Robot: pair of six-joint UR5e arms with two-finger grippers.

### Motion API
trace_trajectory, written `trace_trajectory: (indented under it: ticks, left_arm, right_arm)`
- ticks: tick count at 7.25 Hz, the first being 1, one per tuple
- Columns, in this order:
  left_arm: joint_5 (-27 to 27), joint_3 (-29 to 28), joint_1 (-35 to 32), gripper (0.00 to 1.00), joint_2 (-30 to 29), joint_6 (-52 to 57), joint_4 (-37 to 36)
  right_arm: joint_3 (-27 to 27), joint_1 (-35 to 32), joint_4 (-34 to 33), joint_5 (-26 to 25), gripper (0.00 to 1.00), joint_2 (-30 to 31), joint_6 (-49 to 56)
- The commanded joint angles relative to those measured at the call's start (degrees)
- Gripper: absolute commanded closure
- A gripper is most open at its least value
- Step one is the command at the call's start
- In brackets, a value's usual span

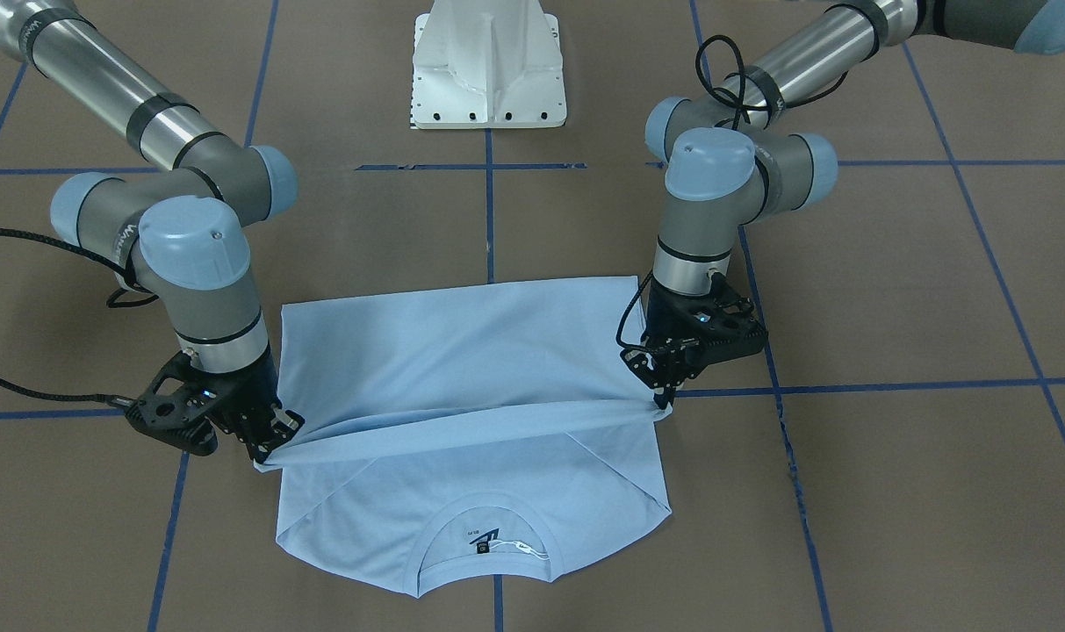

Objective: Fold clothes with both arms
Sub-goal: 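Lift the hem with both grippers and fold it up onto the collar, then release the hem and raise both grippers off the folded shirt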

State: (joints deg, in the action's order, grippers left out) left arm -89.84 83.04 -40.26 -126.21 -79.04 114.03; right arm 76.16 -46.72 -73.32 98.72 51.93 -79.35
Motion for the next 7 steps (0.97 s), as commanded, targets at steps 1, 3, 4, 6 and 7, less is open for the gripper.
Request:
trace_trajectory:
  ticks: [1, 3, 4, 6, 7]
  left_arm:
    - [2.9, -7.1, -1.3, 1.0, -3.5, 1.8, 4.6]
    - [3.7, -12.7, -1.3, 1.0, -4.0, 1.9, 11.5]
    - [3.7, -13.9, -1.3, 1.0, -4.1, 2.0, 12.1]
    - [3.7, -15.7, -1.3, 0.88, -4.1, 2.0, 14.4]
    - [3.7, -15.9, -1.4, 0.87, -4.1, 2.0, 14.7]
  right_arm:
    - [-6.6, -0.7, 0.2, -0.1, 1.0, -4.1, 1.3]
    - [-8.8, -0.8, 0.3, -0.2, 1.0, -5.6, 1.8]
    - [-9.4, -0.8, 0.4, -0.4, 1.0, -5.6, 2.3]
    - [-10.1, -0.6, 0.5, -0.5, 1.0, -5.5, 2.3]
    - [-10.1, -0.6, 2.7, -0.5, 0.96, -5.4, 2.2]
